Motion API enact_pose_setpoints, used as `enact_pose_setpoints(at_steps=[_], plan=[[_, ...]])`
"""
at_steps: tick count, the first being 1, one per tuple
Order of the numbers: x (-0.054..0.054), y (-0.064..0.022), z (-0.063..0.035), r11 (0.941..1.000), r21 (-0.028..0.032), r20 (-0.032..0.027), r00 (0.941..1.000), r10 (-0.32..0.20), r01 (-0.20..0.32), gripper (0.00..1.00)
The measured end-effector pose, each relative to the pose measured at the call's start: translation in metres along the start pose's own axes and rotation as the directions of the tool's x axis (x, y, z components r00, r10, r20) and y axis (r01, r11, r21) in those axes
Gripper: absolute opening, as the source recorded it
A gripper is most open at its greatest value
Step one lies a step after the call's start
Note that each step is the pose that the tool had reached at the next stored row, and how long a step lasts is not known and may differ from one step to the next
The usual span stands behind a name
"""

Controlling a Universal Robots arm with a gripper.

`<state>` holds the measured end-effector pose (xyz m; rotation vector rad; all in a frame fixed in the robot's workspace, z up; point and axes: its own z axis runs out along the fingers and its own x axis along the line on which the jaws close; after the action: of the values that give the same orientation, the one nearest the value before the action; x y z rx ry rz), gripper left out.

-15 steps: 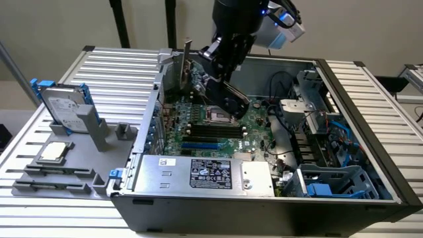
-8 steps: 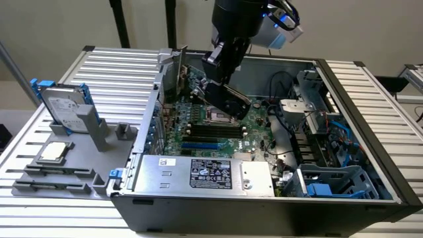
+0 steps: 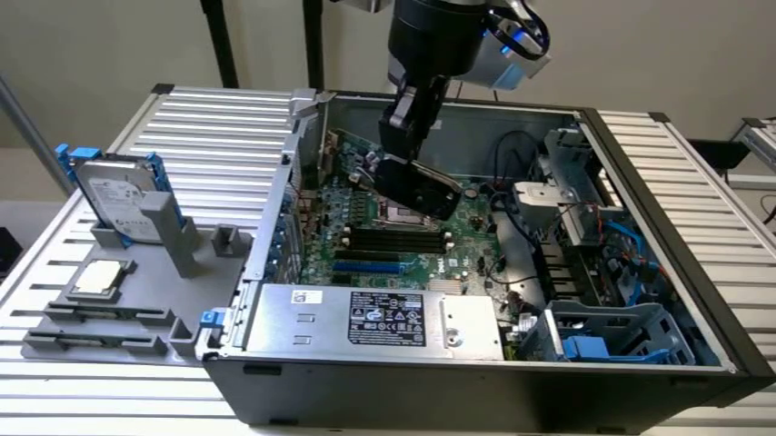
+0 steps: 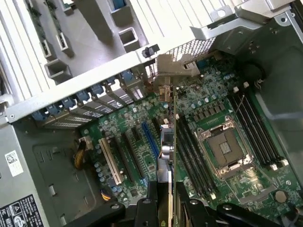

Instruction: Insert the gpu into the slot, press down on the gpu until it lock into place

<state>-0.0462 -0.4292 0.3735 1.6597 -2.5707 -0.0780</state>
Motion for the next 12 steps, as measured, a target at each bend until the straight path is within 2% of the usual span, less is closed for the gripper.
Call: enact_pose_setpoints(at_steps=[3, 6, 10, 12], plan=[[-0.0001, -0.0002, 0.0022, 0.9986, 0.0021, -0.0048, 0.9985, -0.054, 0.054, 0.26], [-0.0002, -0.0004, 0.0043, 0.9942, 0.0043, -0.0095, 0.9941, -0.108, 0.108, 0.26], [-0.0002, -0.0005, 0.0067, 0.9838, 0.01, -0.015, 0.9838, -0.179, 0.179, 0.26], [-0.0003, -0.0006, 0.0077, 0.9766, 0.0178, -0.0168, 0.9767, -0.214, 0.214, 0.26]])
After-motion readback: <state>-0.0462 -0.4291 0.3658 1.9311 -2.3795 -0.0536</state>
